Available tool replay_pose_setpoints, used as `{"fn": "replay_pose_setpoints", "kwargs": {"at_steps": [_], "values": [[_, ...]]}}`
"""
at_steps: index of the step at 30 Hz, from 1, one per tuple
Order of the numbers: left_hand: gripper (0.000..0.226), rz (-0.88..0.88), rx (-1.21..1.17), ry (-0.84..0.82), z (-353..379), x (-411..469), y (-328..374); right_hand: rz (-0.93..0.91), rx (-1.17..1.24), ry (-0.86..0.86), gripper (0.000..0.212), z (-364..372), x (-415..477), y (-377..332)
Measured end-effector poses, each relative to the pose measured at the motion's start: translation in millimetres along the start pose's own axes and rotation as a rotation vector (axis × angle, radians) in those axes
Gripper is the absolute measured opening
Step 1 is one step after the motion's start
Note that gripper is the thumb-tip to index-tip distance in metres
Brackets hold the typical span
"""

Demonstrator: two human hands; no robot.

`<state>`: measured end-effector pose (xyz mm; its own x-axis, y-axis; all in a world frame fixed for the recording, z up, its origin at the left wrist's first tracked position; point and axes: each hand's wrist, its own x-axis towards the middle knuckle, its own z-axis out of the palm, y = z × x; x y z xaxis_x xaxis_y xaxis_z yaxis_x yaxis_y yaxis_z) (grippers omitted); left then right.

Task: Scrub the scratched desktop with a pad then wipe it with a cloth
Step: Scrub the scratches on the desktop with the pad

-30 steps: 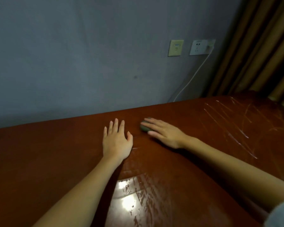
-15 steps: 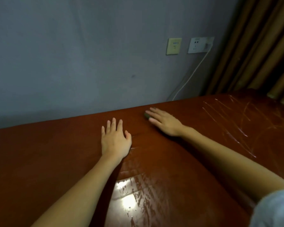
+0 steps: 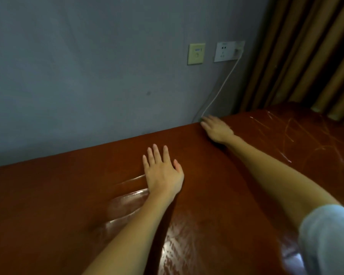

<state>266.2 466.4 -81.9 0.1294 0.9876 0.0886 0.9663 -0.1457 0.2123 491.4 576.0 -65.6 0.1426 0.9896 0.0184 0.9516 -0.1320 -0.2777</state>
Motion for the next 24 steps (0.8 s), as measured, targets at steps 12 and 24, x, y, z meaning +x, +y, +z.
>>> {"fn": "replay_pose_setpoints", "kwargs": {"at_steps": [12, 24], "values": [[0.061, 0.002, 0.003, 0.019, 2, 1, 0, 0.056, -0.074, 0.001, 0.056, -32, -86, 109], [0.054, 0.064, -0.036, 0.048, -3, -24, 3, -0.453, 0.008, -0.058, 0.053, 0, -212, 4]]}}
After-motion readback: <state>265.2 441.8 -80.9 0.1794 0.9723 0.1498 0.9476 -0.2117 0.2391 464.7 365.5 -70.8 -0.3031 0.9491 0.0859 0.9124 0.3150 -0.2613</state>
